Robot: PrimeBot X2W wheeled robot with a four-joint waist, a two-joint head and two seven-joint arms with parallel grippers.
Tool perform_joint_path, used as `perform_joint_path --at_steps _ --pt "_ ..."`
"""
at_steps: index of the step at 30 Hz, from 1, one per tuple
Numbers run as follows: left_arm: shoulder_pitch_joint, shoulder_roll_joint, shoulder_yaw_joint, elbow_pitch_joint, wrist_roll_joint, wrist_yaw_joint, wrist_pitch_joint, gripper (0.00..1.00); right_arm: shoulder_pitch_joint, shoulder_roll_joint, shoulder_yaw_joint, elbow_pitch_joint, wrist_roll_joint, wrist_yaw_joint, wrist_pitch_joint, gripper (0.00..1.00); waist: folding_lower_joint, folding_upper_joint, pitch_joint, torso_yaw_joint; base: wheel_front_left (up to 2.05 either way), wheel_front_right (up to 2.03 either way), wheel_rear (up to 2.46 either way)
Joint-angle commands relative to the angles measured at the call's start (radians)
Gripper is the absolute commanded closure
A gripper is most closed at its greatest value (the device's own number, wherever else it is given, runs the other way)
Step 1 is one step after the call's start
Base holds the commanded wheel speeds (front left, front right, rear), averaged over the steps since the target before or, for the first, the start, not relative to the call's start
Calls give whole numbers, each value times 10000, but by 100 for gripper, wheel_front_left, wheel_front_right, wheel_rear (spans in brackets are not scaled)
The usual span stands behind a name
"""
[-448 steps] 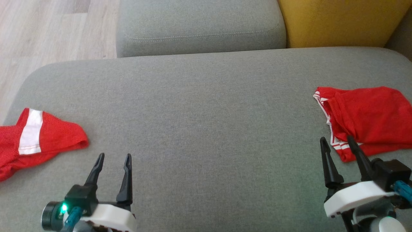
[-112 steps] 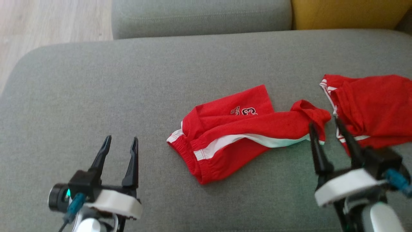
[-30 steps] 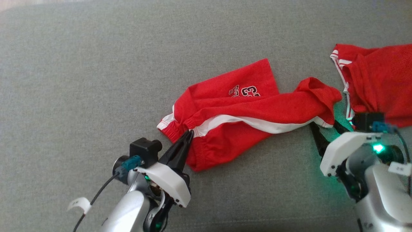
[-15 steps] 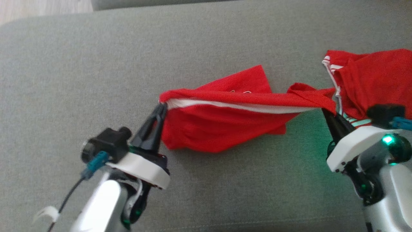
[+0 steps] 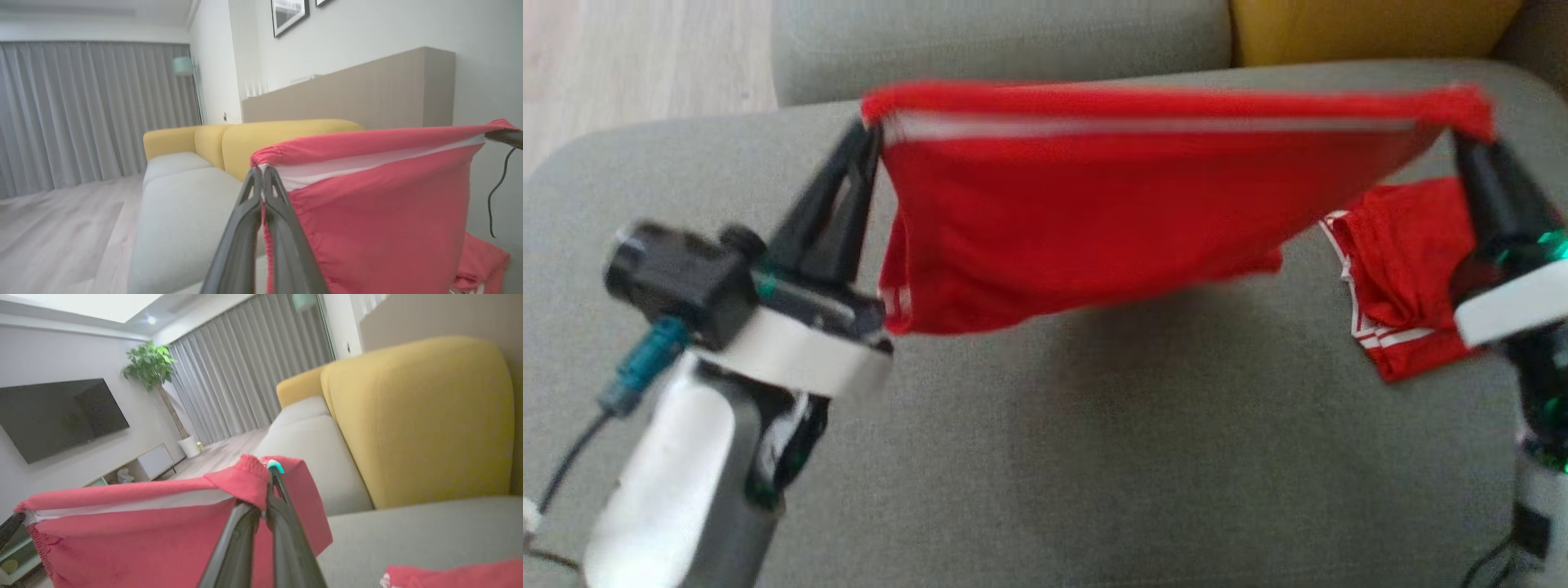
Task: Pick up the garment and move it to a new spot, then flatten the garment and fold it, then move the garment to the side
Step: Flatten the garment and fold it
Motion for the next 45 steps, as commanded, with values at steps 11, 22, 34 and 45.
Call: perform_joint_path --at_steps 11,22,34,45 --pt "-1647 171 715 -875 -52 169 395 100 -1378 326 -285 -888 -114 67 718 100 0 0 -703 109 0 0 0" --pt "-2405 -125 840 443 -415 73 -99 100 -2353 559 -275 114 -545 67 516 100 0 0 37 184 0 0 0" --pt "-7318 -1158 1003 6256 -550 -875 -1793 100 -7496 699 1000 5802 -1432 67 -2343 100 0 0 1695 232 0 0 0" --pt "-7363 -2092 1186 11143 -1061 -1178 -1902 100 -8106 846 3421 11352 -1924 67 -4154 100 0 0 2234 254 0 0 0"
